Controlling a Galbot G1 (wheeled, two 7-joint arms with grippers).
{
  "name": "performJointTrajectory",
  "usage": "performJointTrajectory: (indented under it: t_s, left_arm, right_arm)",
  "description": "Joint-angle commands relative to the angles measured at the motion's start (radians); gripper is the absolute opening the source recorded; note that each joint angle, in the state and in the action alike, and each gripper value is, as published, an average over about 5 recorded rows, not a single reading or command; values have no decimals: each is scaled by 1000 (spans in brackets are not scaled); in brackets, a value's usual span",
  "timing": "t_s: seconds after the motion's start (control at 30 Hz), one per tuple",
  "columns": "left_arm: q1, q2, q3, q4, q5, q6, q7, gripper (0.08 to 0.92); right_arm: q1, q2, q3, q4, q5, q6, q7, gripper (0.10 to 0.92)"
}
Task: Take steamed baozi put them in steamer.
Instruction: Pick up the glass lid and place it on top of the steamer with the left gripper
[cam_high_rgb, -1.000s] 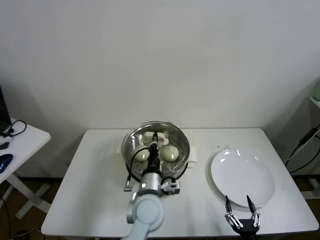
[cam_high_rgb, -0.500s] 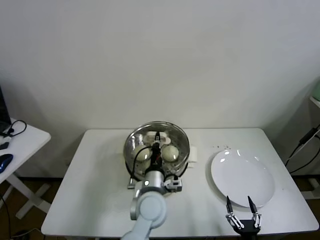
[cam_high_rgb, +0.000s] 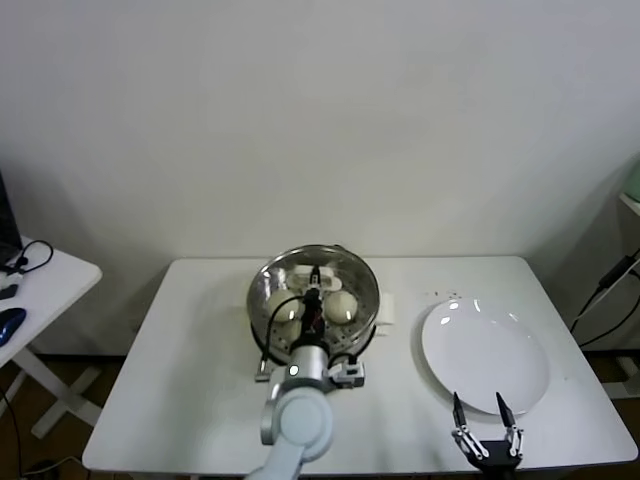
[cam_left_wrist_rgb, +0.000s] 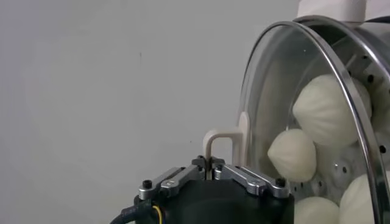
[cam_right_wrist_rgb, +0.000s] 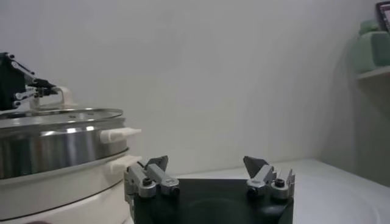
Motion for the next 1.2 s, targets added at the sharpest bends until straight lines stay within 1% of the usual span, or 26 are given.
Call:
performJointTrajectory:
  t_s: [0.03,1.2]
  left_arm:
    - [10,-49,-1,-6,0,-1,-4,134]
    - [15,-49,0,29,0,-9,-35,134]
  right_arm:
    - [-2,0,1,3,-1,1,0,823]
    - [2,-1,1,3,2,7,-2,823]
